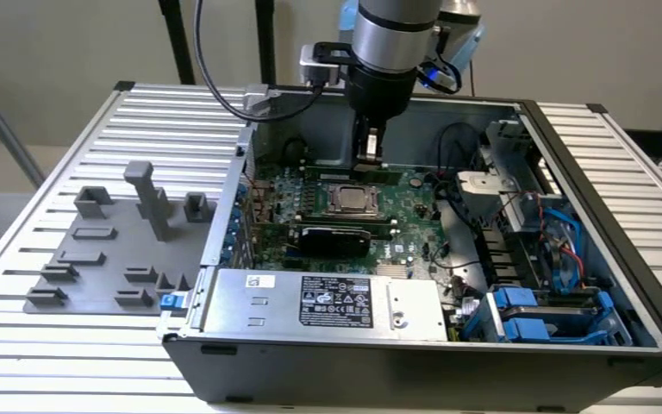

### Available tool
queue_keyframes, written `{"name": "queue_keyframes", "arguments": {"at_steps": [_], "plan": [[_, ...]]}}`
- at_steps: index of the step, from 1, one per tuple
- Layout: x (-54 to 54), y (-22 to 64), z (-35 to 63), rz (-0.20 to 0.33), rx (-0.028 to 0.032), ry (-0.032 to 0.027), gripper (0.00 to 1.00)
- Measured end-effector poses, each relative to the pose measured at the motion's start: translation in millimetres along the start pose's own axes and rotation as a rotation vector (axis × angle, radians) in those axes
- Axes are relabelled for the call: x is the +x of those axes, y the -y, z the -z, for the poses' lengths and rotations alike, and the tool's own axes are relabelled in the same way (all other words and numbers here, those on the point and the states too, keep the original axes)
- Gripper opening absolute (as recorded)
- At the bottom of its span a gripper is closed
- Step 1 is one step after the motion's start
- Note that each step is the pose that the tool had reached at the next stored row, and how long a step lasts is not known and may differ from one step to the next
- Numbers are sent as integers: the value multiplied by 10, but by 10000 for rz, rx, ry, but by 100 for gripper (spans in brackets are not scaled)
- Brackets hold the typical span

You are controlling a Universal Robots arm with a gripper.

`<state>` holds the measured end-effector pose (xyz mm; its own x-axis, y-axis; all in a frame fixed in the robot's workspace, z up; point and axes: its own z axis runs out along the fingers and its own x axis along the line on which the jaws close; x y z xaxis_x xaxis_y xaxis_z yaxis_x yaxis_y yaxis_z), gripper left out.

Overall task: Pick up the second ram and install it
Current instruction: 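Insert the second ram into the second slot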

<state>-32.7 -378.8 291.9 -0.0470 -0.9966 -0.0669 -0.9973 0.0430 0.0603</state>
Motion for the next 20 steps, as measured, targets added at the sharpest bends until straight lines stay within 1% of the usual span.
{"name": "queue_keyframes", "arguments": {"at_steps": [7, 14, 17, 20], "plan": [[9, -6, -127, -4, 6, -58, 0], [18, 1, -253, -9, 9, -157, 0], [21, 3, -296, -5, 12, -226, 0], [23, 5, -327, 3, 16, -325, 0]]}}
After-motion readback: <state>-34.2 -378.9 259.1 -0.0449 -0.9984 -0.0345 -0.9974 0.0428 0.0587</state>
